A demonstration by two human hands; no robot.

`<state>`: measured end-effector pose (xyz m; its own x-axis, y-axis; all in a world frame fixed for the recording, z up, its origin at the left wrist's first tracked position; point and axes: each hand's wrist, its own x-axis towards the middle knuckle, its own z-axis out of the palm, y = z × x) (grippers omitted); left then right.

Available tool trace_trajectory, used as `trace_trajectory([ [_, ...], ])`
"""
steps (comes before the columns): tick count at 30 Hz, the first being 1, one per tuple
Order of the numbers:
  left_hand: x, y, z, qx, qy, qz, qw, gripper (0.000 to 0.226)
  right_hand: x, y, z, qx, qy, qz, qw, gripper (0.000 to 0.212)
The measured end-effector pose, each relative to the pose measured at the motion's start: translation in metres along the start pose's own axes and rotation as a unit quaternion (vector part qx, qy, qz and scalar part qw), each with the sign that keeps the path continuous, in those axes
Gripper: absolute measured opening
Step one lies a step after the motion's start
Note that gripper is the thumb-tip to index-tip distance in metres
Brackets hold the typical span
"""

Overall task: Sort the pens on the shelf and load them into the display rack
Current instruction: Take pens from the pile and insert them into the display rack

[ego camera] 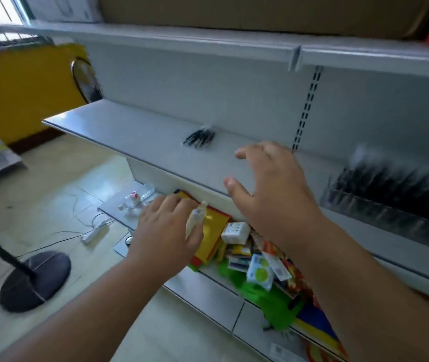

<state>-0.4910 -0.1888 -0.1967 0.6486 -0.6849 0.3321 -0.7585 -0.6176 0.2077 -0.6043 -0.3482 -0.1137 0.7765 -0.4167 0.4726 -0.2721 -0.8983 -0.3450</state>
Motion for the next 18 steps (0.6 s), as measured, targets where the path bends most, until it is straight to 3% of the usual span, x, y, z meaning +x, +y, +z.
trace_trajectory([
  [5,0.039,-0.031,0.010,-0.032,0.016,-0.007,0.999,0.040,0.046,-0.009,0.034,0.002,-0.026,-0.011,1.000,0.042],
  [12,0.102,-0.063,0.025,-0.038,-0.031,-0.035,0.998,0.059,0.121,-0.001,0.086,0.009,-0.062,-0.011,0.998,0.039],
  [18,0.149,-0.100,0.040,-0.060,-0.038,-0.025,0.997,0.050,0.161,0.000,0.124,0.007,-0.057,0.004,0.998,0.039],
])
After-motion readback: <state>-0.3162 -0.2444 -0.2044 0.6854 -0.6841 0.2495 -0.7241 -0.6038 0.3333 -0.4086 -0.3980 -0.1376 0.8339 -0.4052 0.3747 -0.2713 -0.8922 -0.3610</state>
